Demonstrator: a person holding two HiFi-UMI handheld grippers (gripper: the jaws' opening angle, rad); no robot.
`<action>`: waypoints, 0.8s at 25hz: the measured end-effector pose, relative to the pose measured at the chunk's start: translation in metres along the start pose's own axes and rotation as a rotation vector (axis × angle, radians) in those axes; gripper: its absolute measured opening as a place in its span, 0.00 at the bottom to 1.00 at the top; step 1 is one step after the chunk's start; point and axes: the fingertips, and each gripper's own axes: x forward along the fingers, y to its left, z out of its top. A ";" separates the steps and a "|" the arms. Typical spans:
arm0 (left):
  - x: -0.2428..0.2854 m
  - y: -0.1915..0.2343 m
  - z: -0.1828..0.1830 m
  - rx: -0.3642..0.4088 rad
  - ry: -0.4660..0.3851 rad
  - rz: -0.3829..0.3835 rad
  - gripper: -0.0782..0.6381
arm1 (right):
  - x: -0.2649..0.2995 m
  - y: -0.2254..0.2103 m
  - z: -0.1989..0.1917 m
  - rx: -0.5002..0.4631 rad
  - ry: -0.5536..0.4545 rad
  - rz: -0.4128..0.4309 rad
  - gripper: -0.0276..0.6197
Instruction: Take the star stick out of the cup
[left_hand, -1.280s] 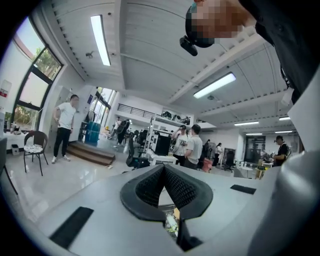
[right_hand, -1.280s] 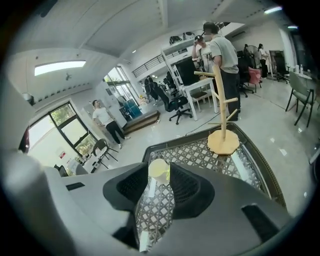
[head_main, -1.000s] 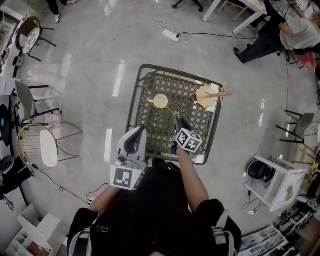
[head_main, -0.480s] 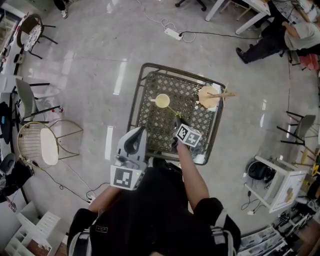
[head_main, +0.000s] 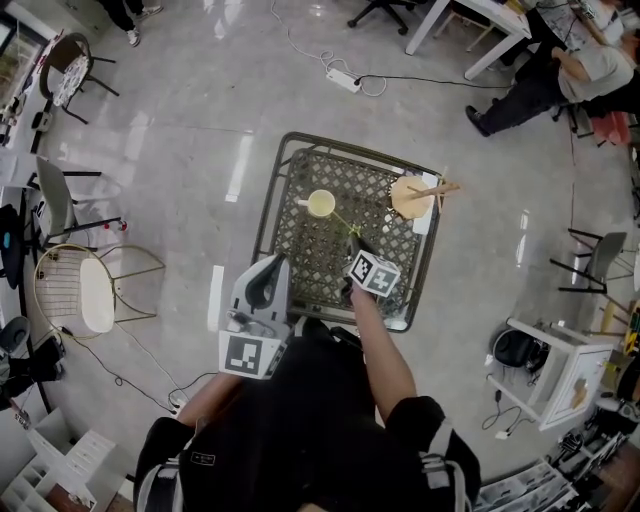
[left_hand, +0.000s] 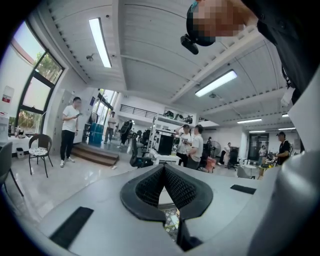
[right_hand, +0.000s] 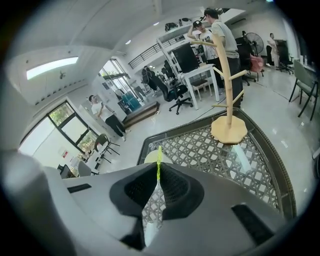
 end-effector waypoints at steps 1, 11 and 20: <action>-0.004 -0.003 0.001 0.005 -0.004 0.001 0.13 | -0.005 0.001 0.000 -0.001 -0.007 0.007 0.08; -0.048 -0.048 0.013 0.047 -0.064 0.025 0.13 | -0.084 0.016 0.014 -0.099 -0.126 0.096 0.07; -0.100 -0.083 0.008 0.075 -0.099 0.059 0.13 | -0.168 0.033 0.003 -0.178 -0.219 0.171 0.07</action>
